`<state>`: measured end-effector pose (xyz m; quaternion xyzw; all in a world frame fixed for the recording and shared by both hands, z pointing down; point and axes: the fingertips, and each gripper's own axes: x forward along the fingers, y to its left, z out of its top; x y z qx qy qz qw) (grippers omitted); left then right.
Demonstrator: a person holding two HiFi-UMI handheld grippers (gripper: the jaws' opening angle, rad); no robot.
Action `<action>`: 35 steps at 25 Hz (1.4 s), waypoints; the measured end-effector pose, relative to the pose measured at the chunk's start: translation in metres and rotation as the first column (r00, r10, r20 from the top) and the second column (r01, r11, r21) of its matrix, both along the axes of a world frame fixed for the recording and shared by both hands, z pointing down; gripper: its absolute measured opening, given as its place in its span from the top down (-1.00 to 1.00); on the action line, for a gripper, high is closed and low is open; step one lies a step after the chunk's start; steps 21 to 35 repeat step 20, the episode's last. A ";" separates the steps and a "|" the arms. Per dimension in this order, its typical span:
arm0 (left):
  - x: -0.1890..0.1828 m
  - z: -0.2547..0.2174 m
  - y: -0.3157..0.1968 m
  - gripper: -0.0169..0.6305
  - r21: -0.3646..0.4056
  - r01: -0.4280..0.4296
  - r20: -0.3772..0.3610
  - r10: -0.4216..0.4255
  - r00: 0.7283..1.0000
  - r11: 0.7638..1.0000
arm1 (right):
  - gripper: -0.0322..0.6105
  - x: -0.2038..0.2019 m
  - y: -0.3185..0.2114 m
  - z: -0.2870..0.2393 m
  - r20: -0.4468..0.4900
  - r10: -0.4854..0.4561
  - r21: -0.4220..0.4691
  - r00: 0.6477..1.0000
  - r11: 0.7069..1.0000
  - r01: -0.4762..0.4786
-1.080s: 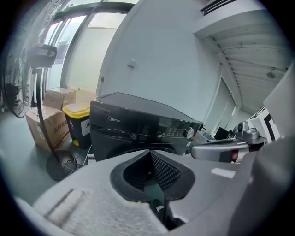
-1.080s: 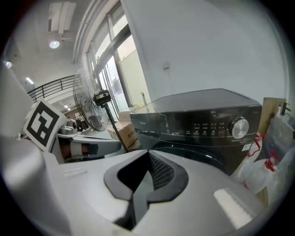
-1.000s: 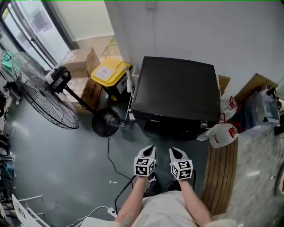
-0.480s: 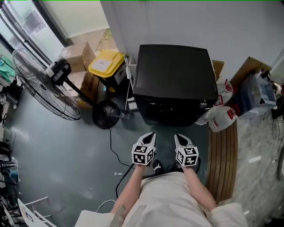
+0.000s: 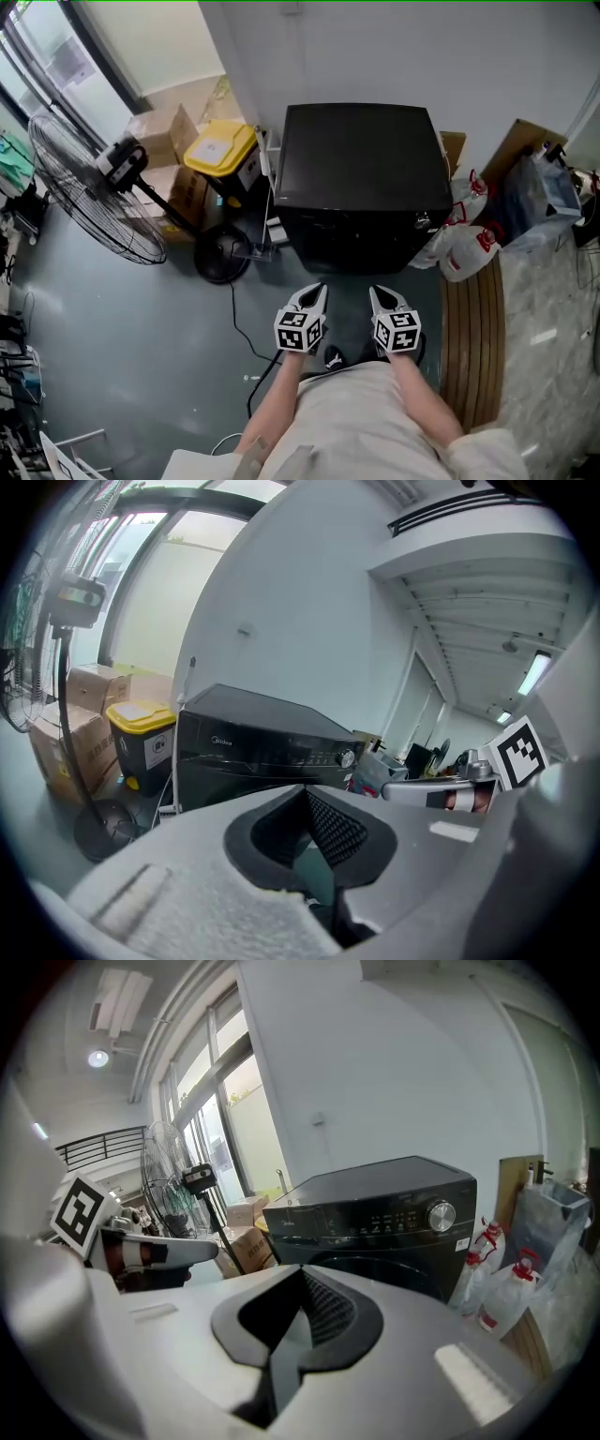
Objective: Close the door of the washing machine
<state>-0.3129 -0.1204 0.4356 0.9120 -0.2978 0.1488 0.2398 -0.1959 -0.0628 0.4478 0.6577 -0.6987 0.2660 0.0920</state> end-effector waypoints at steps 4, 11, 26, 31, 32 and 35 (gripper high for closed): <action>-0.001 0.002 0.007 0.95 -0.015 0.003 0.004 -0.003 1.000 1.000 | 0.89 0.008 0.004 0.000 0.006 0.022 -0.002 1.000 1.000 -0.022; -0.001 0.009 0.012 0.95 -0.031 0.001 0.017 0.000 1.000 1.000 | 0.89 0.004 0.004 0.005 0.017 0.014 -0.009 1.000 1.000 -0.014; 0.001 0.011 0.020 0.95 -0.055 0.022 -0.001 -0.022 1.000 0.998 | 0.89 0.007 0.009 0.008 0.017 -0.002 -0.016 1.000 1.000 0.002; 0.001 0.011 0.020 0.95 -0.055 0.022 -0.001 -0.022 1.000 0.998 | 0.89 0.007 0.009 0.008 0.017 -0.002 -0.016 1.000 1.000 0.002; 0.001 0.011 0.020 0.95 -0.055 0.022 -0.001 -0.022 1.000 0.998 | 0.89 0.007 0.009 0.008 0.017 -0.002 -0.016 1.000 1.000 0.002; 0.001 0.011 0.020 0.95 -0.055 0.022 -0.001 -0.022 1.000 0.998 | 0.89 0.007 0.009 0.008 0.017 -0.002 -0.016 1.000 1.000 0.002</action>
